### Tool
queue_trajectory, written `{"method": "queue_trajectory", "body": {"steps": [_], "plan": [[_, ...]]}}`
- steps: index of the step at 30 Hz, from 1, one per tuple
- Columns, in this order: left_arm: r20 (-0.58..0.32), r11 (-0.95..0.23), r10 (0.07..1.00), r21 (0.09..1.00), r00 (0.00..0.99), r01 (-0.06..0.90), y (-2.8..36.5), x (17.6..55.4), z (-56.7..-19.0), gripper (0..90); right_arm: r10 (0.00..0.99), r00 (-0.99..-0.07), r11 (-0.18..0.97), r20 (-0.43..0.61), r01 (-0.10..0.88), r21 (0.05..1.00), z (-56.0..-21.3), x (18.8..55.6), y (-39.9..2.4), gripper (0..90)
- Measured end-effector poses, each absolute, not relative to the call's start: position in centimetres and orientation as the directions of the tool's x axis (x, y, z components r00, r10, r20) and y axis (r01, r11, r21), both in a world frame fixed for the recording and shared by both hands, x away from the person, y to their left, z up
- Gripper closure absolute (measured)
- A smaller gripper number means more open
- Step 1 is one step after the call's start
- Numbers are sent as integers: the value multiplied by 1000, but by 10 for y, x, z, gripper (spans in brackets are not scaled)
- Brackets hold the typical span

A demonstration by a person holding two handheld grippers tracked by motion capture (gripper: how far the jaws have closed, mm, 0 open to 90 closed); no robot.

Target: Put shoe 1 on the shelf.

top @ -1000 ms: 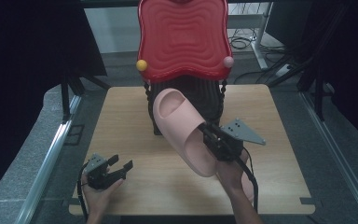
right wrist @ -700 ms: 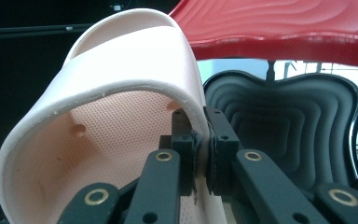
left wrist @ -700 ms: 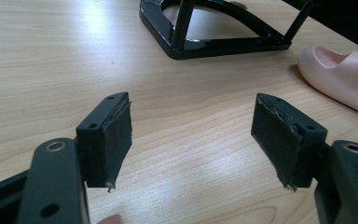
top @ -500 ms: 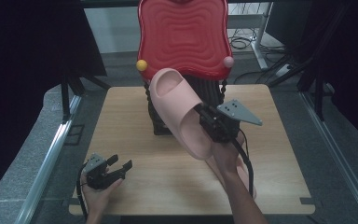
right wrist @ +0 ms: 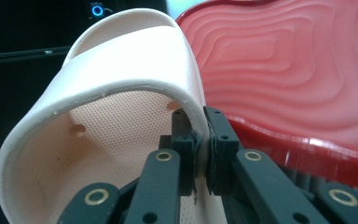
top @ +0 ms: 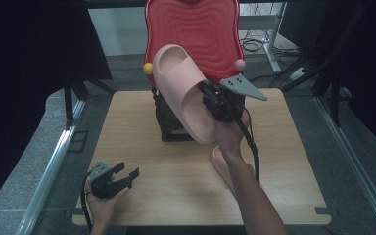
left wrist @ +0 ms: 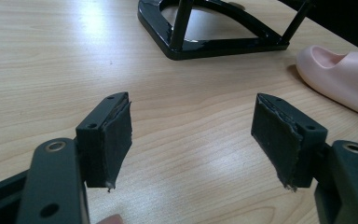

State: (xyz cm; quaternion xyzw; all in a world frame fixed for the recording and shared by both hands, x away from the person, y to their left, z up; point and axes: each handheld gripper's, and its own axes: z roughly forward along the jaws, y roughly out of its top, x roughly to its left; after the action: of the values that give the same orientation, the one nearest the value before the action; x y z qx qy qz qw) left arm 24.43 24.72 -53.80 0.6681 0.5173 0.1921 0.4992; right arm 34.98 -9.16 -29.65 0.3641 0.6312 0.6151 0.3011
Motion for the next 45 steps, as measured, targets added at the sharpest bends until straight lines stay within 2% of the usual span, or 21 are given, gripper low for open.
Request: {"method": "queue_trajectory", "body": {"steps": [18,28,45], "plan": [[-264,29,878,862,399,506,245,245,-539,288,871,-485,-38,78,91,995,-254,392,-70,838],[-263,32,879,865,398,501,248,245,-538,288,907,-411,-49,92,114,992,-240,437,-49,838],[-235,-8,882,860,409,511,247,246,-542,281,936,-338,-57,98,129,990,-213,486,-15,837]]}}
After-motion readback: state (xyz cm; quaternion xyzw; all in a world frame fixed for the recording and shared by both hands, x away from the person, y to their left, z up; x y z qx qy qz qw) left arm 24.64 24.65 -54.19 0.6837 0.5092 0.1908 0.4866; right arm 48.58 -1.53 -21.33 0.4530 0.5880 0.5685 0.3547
